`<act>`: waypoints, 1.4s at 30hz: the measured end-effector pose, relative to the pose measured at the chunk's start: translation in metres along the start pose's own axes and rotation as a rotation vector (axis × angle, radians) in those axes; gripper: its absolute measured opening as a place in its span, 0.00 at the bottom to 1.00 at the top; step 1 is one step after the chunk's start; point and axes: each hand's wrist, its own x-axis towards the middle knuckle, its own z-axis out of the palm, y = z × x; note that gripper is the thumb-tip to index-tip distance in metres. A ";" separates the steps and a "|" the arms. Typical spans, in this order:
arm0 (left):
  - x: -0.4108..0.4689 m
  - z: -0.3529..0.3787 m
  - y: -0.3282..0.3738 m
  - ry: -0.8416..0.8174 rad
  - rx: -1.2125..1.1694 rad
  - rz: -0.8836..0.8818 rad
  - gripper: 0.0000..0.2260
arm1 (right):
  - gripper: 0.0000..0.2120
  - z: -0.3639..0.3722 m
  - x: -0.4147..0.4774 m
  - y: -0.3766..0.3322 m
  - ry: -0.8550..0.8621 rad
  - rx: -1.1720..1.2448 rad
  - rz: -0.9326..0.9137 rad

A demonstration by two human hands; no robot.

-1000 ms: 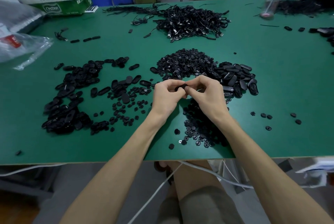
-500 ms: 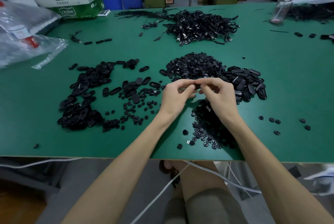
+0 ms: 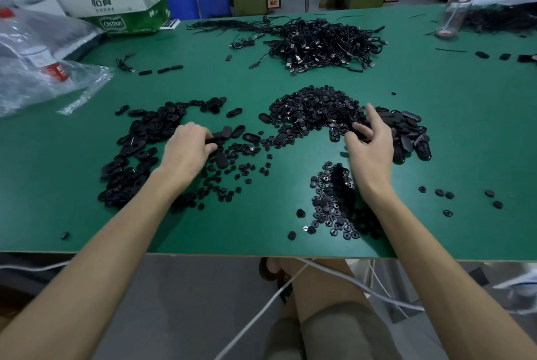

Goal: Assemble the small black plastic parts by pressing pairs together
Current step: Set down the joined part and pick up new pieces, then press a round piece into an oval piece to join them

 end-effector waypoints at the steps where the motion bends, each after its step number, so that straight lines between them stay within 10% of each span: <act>1: -0.001 0.002 0.000 0.020 0.016 0.014 0.13 | 0.25 0.000 0.000 0.001 -0.017 -0.030 -0.023; 10: -0.002 0.012 0.018 0.180 -0.092 0.077 0.11 | 0.14 0.009 -0.004 0.004 -0.501 -0.537 -0.232; 21: -0.007 0.028 0.074 0.053 -0.054 0.342 0.13 | 0.14 0.010 -0.002 0.007 -0.465 -0.519 -0.223; 42: 0.002 0.032 0.090 0.021 -0.007 0.212 0.10 | 0.11 0.011 -0.001 0.010 -0.446 -0.522 -0.244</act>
